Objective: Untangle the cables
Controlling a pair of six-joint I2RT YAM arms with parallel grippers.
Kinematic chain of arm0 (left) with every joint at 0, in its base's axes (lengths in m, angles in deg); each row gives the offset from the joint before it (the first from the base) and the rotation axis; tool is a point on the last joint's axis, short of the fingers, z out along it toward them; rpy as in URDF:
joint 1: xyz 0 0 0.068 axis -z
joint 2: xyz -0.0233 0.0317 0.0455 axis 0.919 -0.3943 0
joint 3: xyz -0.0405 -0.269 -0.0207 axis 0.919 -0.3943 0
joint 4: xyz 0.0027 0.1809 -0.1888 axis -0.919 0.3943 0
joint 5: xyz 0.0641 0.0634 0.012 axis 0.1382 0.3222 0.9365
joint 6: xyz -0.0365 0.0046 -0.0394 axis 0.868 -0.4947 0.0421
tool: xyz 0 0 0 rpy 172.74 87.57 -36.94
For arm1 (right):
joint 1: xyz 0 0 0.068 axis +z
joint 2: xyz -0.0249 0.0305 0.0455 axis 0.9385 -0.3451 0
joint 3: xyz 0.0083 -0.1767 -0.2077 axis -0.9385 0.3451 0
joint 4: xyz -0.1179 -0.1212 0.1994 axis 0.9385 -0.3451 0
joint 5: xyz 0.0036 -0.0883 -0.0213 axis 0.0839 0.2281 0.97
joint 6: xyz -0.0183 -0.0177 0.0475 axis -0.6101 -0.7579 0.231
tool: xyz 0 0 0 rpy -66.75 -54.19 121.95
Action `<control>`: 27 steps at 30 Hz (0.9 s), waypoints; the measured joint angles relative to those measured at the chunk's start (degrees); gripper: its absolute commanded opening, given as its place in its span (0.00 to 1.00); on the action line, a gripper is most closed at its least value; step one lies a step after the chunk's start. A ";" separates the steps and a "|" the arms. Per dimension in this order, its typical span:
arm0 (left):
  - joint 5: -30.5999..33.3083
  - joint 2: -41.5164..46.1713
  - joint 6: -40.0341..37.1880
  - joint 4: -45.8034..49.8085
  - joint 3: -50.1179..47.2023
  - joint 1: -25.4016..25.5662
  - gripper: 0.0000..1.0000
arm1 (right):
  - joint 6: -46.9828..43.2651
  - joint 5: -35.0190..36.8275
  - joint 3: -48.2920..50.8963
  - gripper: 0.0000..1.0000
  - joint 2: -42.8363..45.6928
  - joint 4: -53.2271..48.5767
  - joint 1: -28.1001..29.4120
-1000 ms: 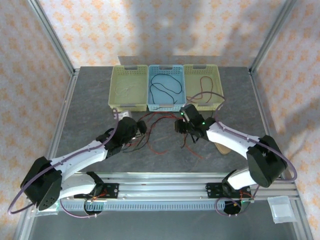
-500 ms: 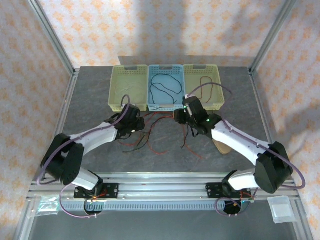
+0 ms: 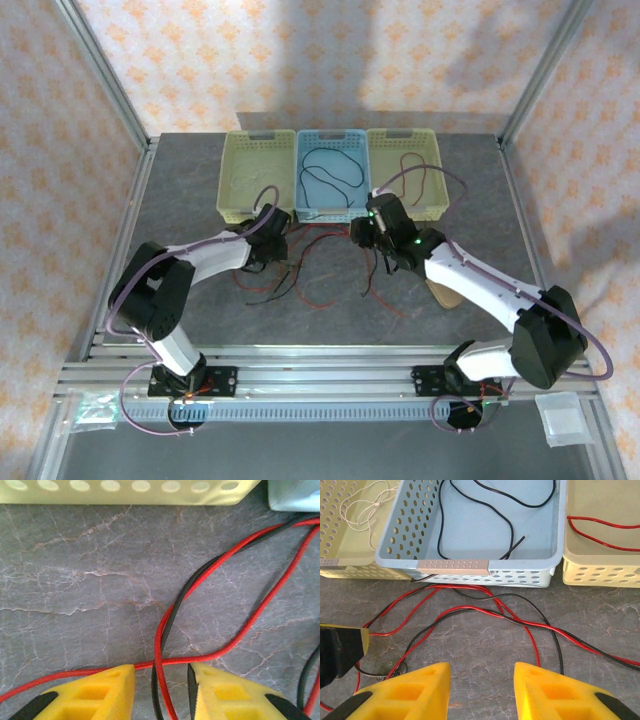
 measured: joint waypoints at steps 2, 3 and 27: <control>-0.02 -0.68 -0.04 -0.02 0.00 0.00 0.31 | 0.00 0.00 0.00 0.38 0.00 -0.02 0.00; -0.02 -0.98 -0.07 -0.09 0.00 0.00 0.29 | 0.00 -0.02 0.00 0.38 0.00 0.00 0.00; 4.22 15.10 -2.03 2.05 -0.15 6.69 0.07 | 1.46 5.81 -0.39 0.38 3.52 0.52 0.00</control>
